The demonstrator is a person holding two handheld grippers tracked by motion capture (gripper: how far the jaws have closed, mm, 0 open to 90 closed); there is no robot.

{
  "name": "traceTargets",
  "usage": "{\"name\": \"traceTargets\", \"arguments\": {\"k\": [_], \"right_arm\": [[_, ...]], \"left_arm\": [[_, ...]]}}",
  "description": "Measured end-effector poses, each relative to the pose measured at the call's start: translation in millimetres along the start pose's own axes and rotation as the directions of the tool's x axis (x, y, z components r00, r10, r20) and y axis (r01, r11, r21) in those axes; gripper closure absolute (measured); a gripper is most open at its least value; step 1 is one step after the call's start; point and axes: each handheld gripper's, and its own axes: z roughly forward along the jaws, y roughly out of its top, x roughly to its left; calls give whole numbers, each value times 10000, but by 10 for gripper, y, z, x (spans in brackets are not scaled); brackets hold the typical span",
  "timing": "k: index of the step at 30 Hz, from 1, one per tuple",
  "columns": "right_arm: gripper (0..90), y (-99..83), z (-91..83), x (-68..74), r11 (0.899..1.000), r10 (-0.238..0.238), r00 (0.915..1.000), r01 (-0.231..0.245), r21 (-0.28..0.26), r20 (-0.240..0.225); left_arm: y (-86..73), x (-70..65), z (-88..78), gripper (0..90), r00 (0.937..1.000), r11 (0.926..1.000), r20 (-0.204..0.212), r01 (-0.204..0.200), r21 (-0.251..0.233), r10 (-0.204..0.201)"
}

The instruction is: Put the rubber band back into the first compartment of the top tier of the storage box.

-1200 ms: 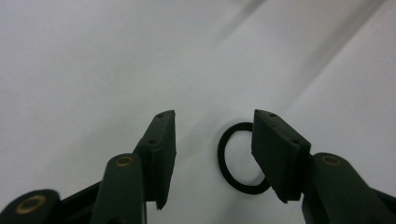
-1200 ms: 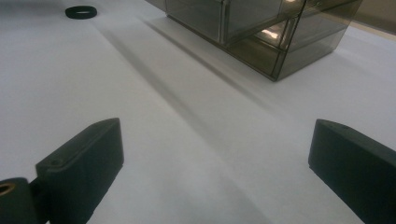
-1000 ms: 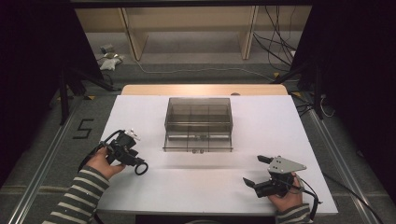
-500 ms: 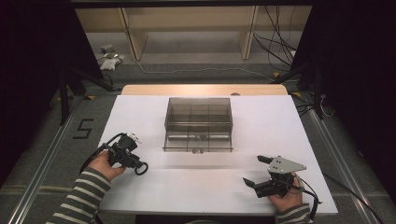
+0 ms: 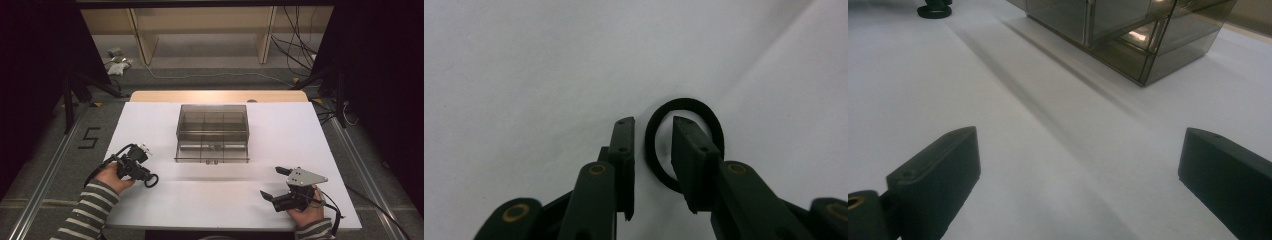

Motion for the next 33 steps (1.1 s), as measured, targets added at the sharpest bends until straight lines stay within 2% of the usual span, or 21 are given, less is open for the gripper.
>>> {"name": "traceTargets", "arguments": {"k": [4,7,11,15,26,33], "right_arm": [[44,0,1,1,10000,-1,10000,1,17,6],[44,0,1,2,10000,3,10000,-3,29,1],[45,0,1,2,10000,-5,10000,5,26,6],[45,0,1,2,10000,-6,10000,6,29,8],[45,1,1,4,10000,-37,10000,37,30,29],[45,1,1,4,10000,-34,10000,34,33,30]], "left_arm": [[6,-7,18,742,9999,9999,4,148,51,-148],[12,-22,27,781,9997,9998,-144,192,75,-191],[25,-27,24,841,9989,9988,-155,435,207,-432],[29,-40,10,853,9988,9990,-260,418,151,-414],[45,-55,-136,854,9987,9980,-287,409,-475,-423],[52,-42,-257,854,9980,9923,-251,541,-1114,-573]]}}
